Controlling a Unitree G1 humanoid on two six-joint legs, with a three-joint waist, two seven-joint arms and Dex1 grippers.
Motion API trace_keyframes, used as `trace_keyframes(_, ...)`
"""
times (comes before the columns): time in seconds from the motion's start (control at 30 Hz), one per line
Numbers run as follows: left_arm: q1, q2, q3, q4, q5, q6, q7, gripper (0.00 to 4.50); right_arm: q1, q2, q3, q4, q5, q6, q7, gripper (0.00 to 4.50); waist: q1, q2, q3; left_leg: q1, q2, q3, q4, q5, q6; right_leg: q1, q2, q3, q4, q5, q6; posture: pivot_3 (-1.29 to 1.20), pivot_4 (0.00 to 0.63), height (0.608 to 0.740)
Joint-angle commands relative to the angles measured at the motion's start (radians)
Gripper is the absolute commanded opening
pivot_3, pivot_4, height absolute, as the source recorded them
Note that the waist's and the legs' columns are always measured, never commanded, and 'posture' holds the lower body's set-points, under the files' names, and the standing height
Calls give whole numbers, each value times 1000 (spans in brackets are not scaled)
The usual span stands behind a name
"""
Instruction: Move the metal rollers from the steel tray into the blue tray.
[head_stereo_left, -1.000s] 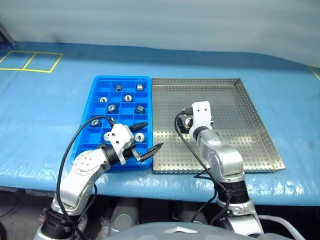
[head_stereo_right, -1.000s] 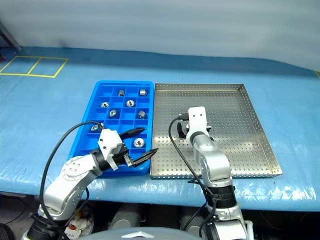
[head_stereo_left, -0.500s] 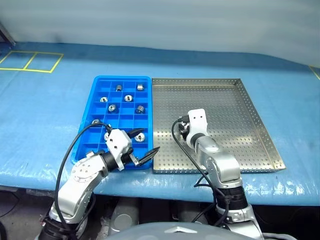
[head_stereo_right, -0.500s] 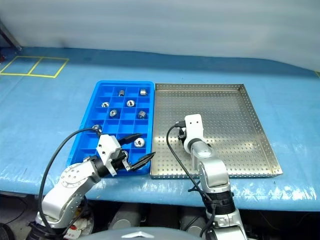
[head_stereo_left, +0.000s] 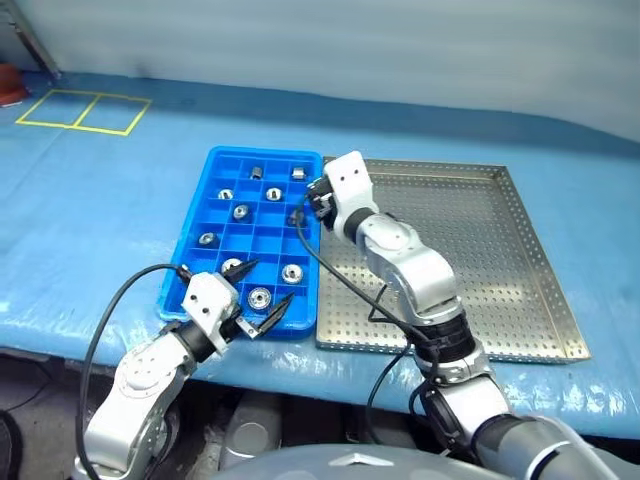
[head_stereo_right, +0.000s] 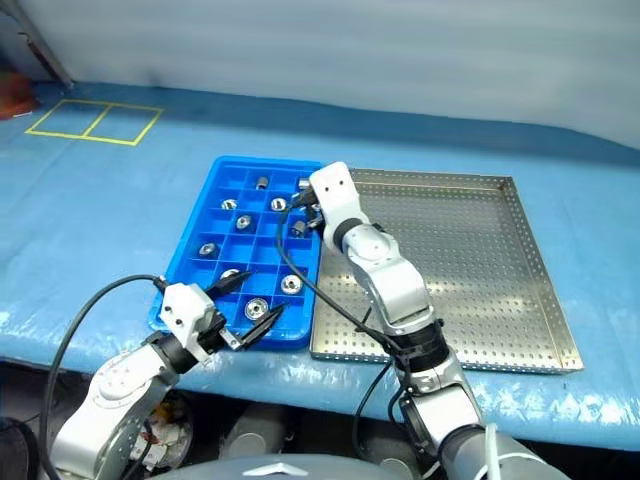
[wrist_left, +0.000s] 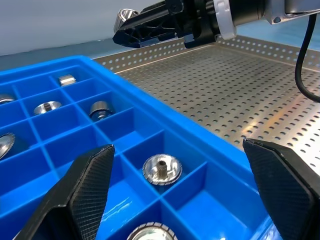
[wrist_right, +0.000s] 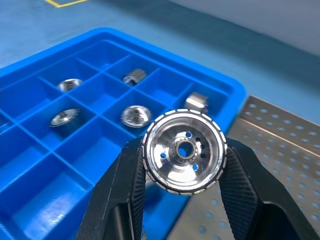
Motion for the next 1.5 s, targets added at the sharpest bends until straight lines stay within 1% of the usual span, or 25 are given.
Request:
trace_keyframes(0.03,36,-10,22,-75,9,-26,28,4500,-36,26,19,36,-4,-63,24,1706,27,0,0,0,0,0,0,0,0,0,0,0,0,0,0,579,150,740)
trace_keyframes(0.13,70,-14,23,-93,13,-28,42,4500,-30,34,26,87,-13,-94,35,1706,69,0,0,0,0,1,0,0,0,-1,0,-1,-1,-1,-1,598,150,740)
trace_keyframes(0.27,76,-17,17,-98,19,-30,52,4500,-12,29,16,105,-15,-99,40,1706,130,0,0,-1,1,2,0,0,-1,-2,-1,-2,-1,-1,-1,601,150,740)
trace_keyframes(0.37,63,-16,11,-89,13,-33,48,4500,5,19,8,89,-14,-85,42,1706,176,0,0,-4,1,3,0,-1,-2,-10,-1,-2,0,-2,-2,568,150,740)
trace_keyframes(0.47,40,-12,2,-78,7,-29,38,4500,29,7,2,60,-12,-67,43,1706,213,0,0,-7,1,4,0,-1,-3,-12,-1,-2,0,-1,-1,549,150,740)
trace_keyframes(0.57,17,-10,-5,-63,5,-24,29,4500,56,-4,-1,26,-13,-46,40,1706,238,0,-1,-11,1,5,0,-1,-3,-13,-1,-2,0,0,1,519,150,740)
trace_keyframes(0.73,-10,-8,-17,-46,1,-19,12,4500,102,-16,-10,-42,-10,-1,34,1706,250,0,-1,-12,1,5,0,-1,-3,-13,0,-2,0,0,1,492,150,740)
trace_keyframes(1.0,-39,-8,-29,-26,-2,-14,-2,4500,152,-30,-9,-121,-3,57,36,1706,240,0,-1,-12,1,5,1,-1,-4,-13,0,-3,0,-1,0,469,150,740)
trace_keyframes(1.07,-41,-7,-32,-25,-2,-13,-3,4500,156,-31,-9,-128,-3,64,34,2455,238,0,-1,-12,1,5,1,-1,-4,-13,0,-3,0,-1,0,464,150,740)
trace_keyframes(1.1,-42,-7,-33,-25,-3,-13,-3,4500,156,-31,-8,-131,-3,67,33,2695,236,0,-1,-12,1,5,1,-1,-4,-13,0,-3,0,0,0,464,150,740)
trace_keyframes(1.23,-48,-5,-31,-20,-6,-12,-9,4500,153,-35,-20,-155,-5,74,27,4075,229,0,-1,-12,1,5,1,-1,-4,-13,0,-3,0,0,0,448,150,740)
trace_keyframes(1.27,-50,-4,-31,-19,-6,-11,-11,4500,153,-39,-25,-166,-4,78,29,4351,228,0,-1,-12,1,5,1,-1,-4,-13,0,-3,0,-1,0,448,150,740)
trace_keyframes(1.5,-88,1,-49,5,-13,-4,-37,4500,184,-103,-54,-288,10,110,57,4351,215,0,-1,-12,1,4,3,-1,-4,-12,0,-3,0,-1,0,397,150,740)
